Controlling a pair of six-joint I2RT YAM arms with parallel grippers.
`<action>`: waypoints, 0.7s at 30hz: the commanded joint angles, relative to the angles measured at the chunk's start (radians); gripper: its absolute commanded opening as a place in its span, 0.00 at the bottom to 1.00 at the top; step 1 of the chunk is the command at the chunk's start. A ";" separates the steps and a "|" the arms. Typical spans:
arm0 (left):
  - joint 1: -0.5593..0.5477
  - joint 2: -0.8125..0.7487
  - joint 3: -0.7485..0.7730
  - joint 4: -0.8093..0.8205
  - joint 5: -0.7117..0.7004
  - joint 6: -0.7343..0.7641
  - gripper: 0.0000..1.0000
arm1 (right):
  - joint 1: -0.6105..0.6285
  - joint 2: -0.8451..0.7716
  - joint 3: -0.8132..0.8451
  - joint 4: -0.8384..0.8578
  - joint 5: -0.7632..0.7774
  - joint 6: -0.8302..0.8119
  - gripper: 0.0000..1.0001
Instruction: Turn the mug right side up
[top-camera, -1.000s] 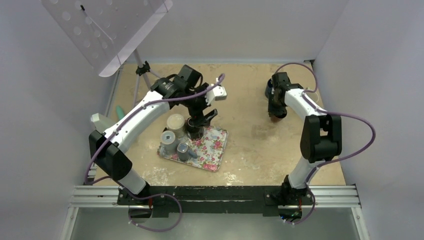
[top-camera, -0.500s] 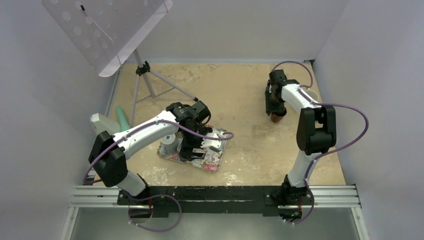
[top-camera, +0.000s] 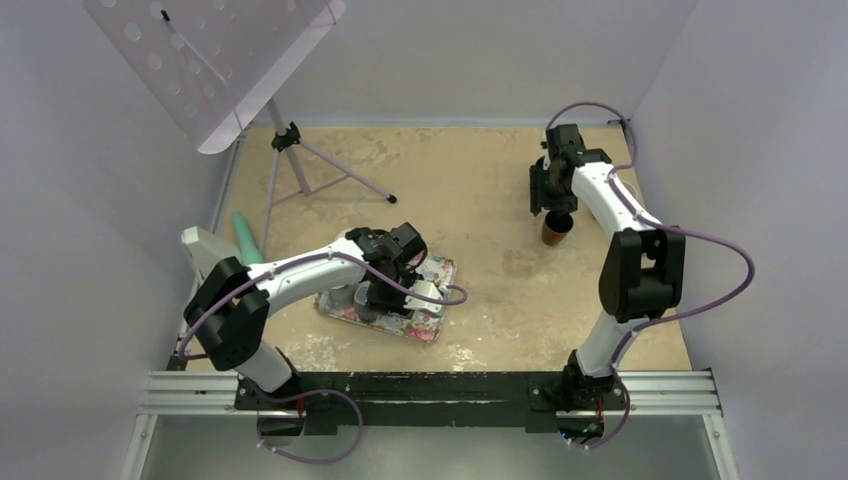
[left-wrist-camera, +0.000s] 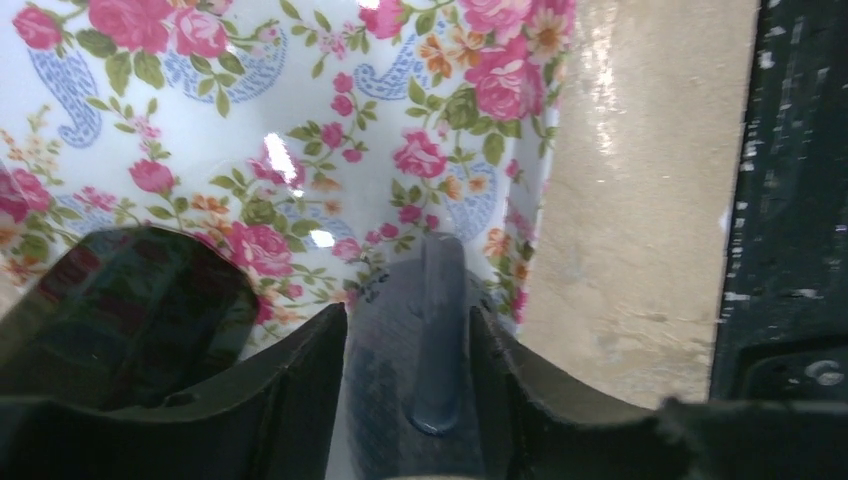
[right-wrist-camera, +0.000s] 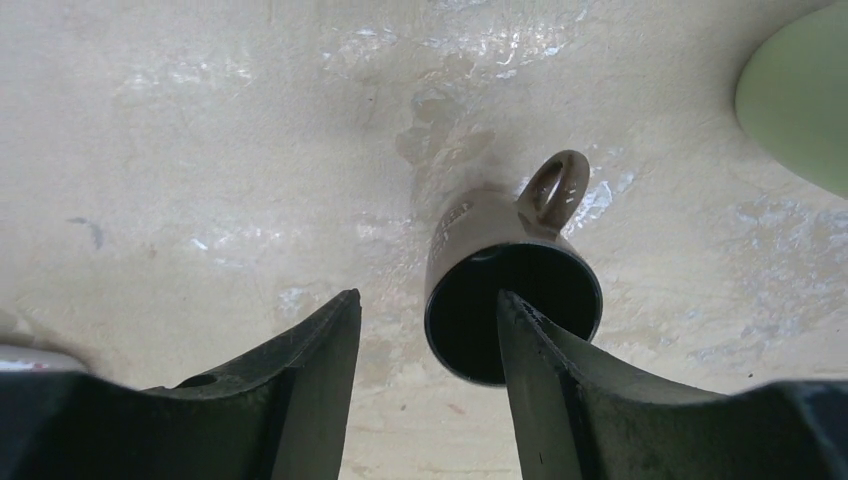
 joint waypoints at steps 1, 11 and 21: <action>-0.004 0.034 -0.005 0.071 -0.045 0.011 0.42 | 0.005 -0.095 0.009 -0.011 -0.032 -0.013 0.56; 0.011 0.008 0.212 -0.054 0.121 -0.196 0.00 | 0.005 -0.282 -0.049 0.039 -0.211 0.000 0.55; 0.326 0.059 0.491 0.242 0.608 -0.949 0.00 | 0.087 -0.653 -0.440 0.519 -0.744 0.135 0.82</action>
